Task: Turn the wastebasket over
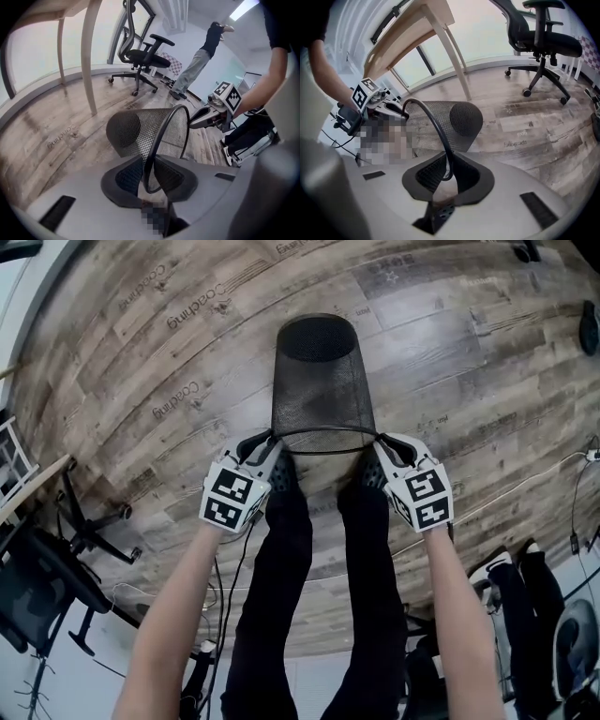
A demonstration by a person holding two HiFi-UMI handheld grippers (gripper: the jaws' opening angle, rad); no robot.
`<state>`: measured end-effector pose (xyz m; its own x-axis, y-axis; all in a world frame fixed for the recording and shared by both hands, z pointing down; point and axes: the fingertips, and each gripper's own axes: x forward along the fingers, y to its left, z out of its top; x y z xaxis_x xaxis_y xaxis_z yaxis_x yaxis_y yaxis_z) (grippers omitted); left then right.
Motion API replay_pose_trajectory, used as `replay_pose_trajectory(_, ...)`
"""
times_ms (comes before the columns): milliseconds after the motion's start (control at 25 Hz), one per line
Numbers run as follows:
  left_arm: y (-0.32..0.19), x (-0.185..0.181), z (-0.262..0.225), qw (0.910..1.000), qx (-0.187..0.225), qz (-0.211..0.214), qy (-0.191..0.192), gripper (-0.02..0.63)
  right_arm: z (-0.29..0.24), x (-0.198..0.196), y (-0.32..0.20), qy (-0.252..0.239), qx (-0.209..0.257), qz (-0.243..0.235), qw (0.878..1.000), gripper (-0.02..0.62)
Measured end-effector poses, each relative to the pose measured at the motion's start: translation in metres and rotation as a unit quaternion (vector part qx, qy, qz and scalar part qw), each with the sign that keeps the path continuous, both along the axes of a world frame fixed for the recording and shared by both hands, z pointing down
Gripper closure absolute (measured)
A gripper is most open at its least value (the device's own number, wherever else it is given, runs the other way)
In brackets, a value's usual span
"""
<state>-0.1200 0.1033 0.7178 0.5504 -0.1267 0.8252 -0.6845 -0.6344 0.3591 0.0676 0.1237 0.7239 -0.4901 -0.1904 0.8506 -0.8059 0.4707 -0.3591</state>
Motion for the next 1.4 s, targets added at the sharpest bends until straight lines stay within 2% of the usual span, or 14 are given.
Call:
replay_pose_trajectory(80,0.017,0.000,0.008,0.9997,-0.009,0.023,-0.005,0.523,0.009,-0.001,0.017,0.002,-0.013,-0.013,1.000,0.537)
replay_pose_trajectory(200,0.042,-0.001,0.026,0.9968,-0.014,0.069,-0.038,0.523,0.027,-0.002,0.039,0.018,-0.029,-0.033,0.999,0.535)
replay_pose_trajectory(400,0.067,-0.004,0.055,0.9939,-0.020,0.084,-0.068,0.522,0.057,-0.004,0.061,0.045,-0.042,-0.038,0.997,0.532)
replay_pose_trajectory(640,0.085,0.002,0.080,0.9882,-0.036,0.126,-0.079,0.517,0.080,0.004,0.067,0.061,-0.053,-0.024,0.996,0.531)
replay_pose_trajectory(880,0.095,0.006,0.088,0.9852,-0.047,0.140,-0.086,0.512,0.087,0.005,0.073,0.072,-0.063,-0.014,0.995,0.531)
replay_pose_trajectory(1120,0.094,0.010,0.095,0.9844,-0.051,0.142,-0.090,0.512,0.095,0.014,0.067,0.095,-0.050,0.003,0.994,0.531)
replay_pose_trajectory(1400,0.094,0.017,0.094,0.9848,-0.050,0.143,-0.085,0.514,0.077,0.018,0.061,0.097,-0.045,0.041,0.993,0.531)
